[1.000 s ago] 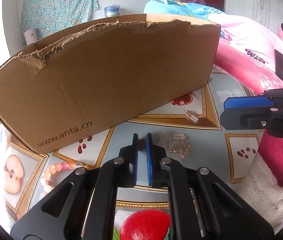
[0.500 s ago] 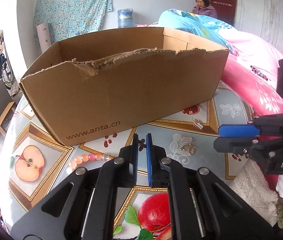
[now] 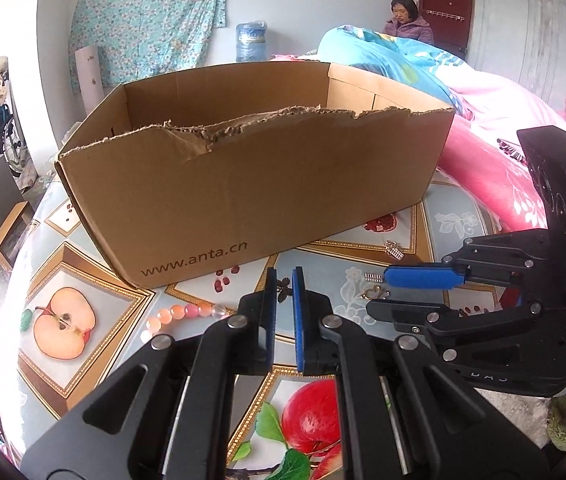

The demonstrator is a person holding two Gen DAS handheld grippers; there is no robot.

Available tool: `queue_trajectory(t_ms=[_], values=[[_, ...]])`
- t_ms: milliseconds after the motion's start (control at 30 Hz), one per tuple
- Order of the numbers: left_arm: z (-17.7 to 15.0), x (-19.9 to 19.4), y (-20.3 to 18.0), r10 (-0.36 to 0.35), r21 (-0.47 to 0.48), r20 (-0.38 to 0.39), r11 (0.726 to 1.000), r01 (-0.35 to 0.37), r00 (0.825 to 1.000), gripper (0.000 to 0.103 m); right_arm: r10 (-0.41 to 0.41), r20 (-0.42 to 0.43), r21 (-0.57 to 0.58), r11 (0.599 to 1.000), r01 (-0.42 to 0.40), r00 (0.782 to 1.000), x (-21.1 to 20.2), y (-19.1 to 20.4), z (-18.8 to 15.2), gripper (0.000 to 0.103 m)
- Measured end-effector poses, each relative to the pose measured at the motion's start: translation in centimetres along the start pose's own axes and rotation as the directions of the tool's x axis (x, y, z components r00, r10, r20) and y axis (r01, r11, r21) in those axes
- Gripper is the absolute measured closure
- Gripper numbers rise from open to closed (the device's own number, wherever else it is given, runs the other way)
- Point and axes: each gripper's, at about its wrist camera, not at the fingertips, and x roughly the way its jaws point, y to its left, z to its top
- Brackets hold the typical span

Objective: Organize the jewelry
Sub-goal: 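Move the open right gripper over the gold pretzel-shaped charm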

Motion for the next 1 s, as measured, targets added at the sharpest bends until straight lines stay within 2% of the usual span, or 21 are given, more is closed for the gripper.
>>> queue_trajectory(t_ms=[167,200,233,467,533,800,1000], values=[[0.0,-0.2,0.3,-0.002,-0.005,0.010,1.000,0.002,1.000,0.096,-0.010,-0.006,-0.011,1.000,0.010,1.000,0.0,0.5,0.2,0.080],[0.0,-0.2,0.3,-0.003,-0.006,0.011,1.000,0.003,1.000,0.096,-0.008,-0.009,-0.011,1.000,0.008,1.000,0.0,0.6,0.3,0.087],[0.1,-0.2,0.3,-0.004,-0.006,0.012,1.000,0.004,1.000,0.096,-0.003,-0.011,-0.011,1.000,0.003,1.000,0.0,0.6,0.3,0.090],[-0.2,-0.4,0.5,-0.006,-0.007,0.015,1.000,0.006,1.000,0.096,0.009,-0.008,0.024,1.000,-0.009,1.000,-0.2,0.8,0.3,0.090],[-0.1,-0.6,0.6,-0.005,-0.013,0.019,1.000,0.005,1.000,0.096,0.015,-0.010,0.031,0.999,-0.015,1.000,-0.3,0.7,0.3,0.098],[-0.3,-0.7,0.7,0.000,-0.009,0.018,1.000,0.000,1.000,0.096,0.019,-0.015,0.054,0.998,-0.018,1.000,-0.9,-0.9,0.3,0.098],[-0.1,-0.9,0.9,0.007,-0.012,0.026,1.000,-0.006,1.000,0.096,0.016,-0.035,0.122,0.993,-0.012,0.999,-0.6,-2.3,0.4,0.098]])
